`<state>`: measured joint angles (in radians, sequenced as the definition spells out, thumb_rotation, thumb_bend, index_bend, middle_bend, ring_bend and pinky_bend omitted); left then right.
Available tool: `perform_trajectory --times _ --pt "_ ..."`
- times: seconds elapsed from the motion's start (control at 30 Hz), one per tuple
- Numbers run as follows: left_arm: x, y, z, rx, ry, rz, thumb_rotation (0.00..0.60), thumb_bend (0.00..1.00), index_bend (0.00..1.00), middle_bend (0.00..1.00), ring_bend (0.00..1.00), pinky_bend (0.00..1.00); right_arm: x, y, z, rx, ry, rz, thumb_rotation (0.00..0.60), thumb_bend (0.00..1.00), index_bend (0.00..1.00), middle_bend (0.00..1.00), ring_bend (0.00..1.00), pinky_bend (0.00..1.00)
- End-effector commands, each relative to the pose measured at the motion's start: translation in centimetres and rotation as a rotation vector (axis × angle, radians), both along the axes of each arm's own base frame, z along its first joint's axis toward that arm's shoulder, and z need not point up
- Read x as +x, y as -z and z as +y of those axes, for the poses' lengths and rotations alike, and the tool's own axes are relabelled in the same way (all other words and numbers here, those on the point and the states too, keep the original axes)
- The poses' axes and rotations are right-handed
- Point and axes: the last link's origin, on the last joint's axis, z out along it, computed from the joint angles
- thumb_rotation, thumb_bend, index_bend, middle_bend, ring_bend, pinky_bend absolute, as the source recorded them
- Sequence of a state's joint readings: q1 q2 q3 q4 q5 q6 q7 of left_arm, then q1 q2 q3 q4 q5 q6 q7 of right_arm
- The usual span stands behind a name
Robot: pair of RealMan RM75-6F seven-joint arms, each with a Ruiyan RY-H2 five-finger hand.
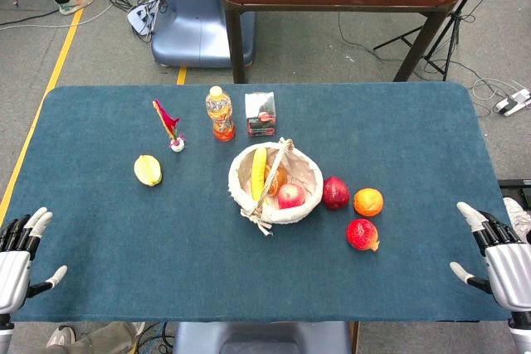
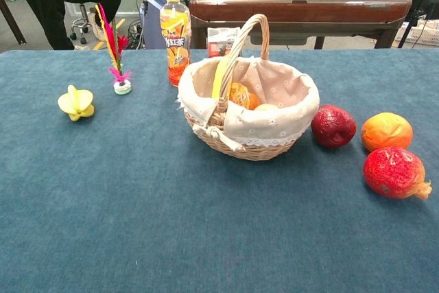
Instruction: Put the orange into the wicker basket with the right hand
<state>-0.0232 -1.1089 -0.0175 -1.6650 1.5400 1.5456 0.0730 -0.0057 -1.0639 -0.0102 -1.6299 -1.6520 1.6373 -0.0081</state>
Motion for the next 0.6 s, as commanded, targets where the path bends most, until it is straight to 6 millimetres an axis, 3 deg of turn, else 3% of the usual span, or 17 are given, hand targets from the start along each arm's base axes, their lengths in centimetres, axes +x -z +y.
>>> perform_trajectory --times 0.03,0.3,0.6 --pt "0.0 0.0 0.0 -0.001 -0.001 0.001 0.600 0.22 0.07 0.00 0.00 0.00 -0.2 0.0 -0.1 -0.005 0.026 0.003 0.600 0.08 0.08 0.19 0.16 0.32" --pt "-0.3 0.1 0.1 -0.002 -0.010 0.001 0.600 0.22 0.07 0.00 0.00 0.00 -0.1 0.1 -1.1 0.010 0.031 0.007 0.600 0.08 0.08 0.19 0.16 0.32" --pt "-0.3 0.3 0.1 -0.003 -0.007 -0.002 0.600 0.22 0.07 0.00 0.00 0.00 1.3 1.5 -6.5 0.114 0.012 0.062 0.600 0.08 0.08 0.19 0.16 0.32"
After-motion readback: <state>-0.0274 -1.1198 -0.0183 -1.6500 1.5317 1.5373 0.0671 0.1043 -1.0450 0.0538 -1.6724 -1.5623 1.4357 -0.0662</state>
